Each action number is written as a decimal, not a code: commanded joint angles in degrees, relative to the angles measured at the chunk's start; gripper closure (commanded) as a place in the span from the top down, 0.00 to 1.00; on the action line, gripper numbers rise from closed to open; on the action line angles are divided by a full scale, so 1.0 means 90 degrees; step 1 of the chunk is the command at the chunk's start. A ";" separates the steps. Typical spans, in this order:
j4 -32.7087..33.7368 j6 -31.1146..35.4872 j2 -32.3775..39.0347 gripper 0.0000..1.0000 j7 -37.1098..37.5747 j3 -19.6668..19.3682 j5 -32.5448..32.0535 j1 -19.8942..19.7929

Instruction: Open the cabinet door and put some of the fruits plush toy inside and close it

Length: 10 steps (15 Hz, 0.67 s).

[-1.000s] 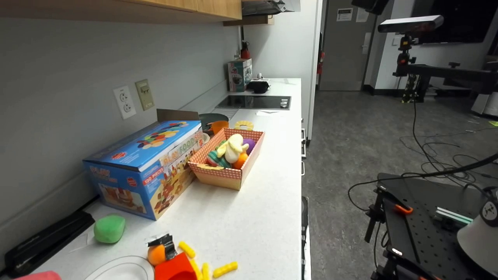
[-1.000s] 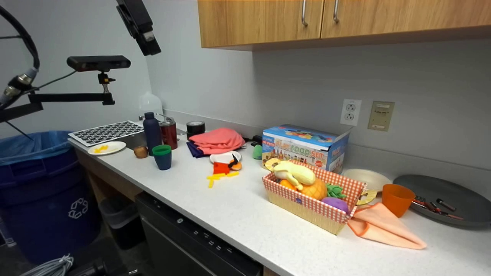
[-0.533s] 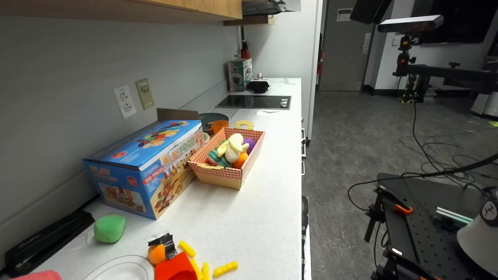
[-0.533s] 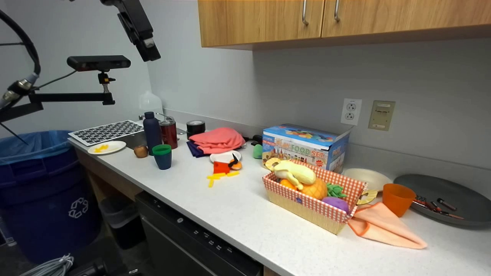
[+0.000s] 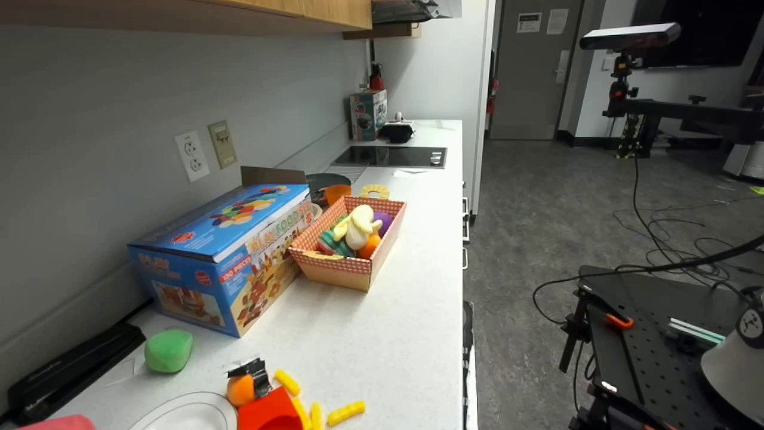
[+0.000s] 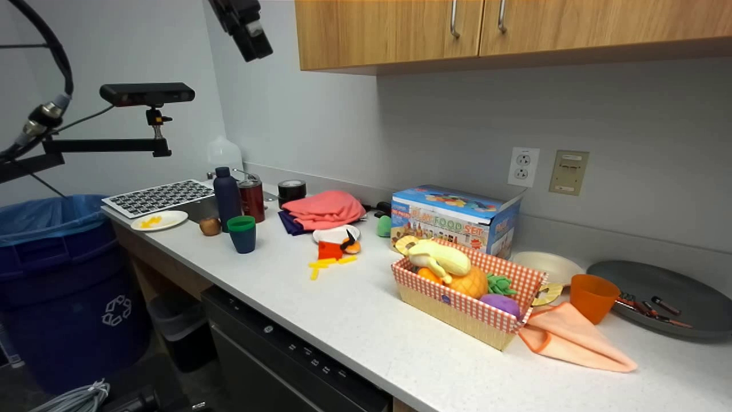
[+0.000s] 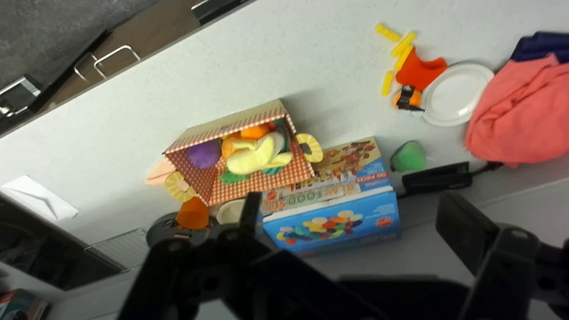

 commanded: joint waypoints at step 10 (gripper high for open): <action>0.1496 0.0435 0.1185 1.00 -0.0059 -0.0325 -0.0881 -0.0904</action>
